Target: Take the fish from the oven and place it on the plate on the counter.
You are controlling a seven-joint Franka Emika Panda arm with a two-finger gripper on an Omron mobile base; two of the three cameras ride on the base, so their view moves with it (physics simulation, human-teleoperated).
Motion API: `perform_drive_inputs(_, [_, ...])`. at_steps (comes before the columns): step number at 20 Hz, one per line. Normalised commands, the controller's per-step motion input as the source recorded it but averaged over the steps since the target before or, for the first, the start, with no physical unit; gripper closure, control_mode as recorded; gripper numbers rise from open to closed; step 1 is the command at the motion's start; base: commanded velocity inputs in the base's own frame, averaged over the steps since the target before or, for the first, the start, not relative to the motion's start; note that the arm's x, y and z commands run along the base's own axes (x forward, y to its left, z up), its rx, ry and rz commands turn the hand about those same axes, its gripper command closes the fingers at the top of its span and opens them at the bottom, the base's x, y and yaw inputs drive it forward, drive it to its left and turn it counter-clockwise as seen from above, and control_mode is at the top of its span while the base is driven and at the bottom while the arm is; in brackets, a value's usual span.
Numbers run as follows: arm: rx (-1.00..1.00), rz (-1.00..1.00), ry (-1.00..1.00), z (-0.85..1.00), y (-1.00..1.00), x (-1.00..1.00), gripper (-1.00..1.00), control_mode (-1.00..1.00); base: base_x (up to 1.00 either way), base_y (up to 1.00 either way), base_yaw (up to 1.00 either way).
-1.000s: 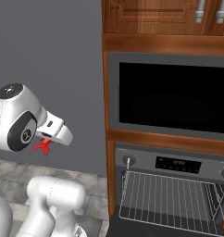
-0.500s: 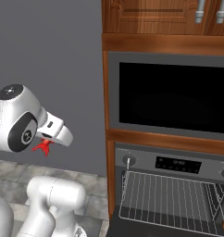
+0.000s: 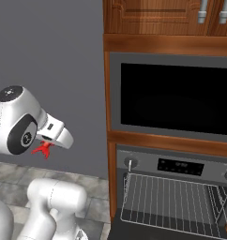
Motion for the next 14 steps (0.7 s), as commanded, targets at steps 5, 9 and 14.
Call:
perform_drive_inputs(5, [0.00, 0.00, 0.00, 0.00, 0.00, 0.00, 1.00, 1.00, -0.63, -0.11, -0.04])
perform_drive_inputs(9, [0.00, 0.00, 0.00, 0.00, 0.00, 0.00, 1.00, 1.00, -0.84, -0.34, -0.10])
perform_drive_inputs(14, [0.00, 0.00, 0.00, 0.00, 0.00, 0.00, 1.00, 1.00, -0.38, -0.81, -0.06])
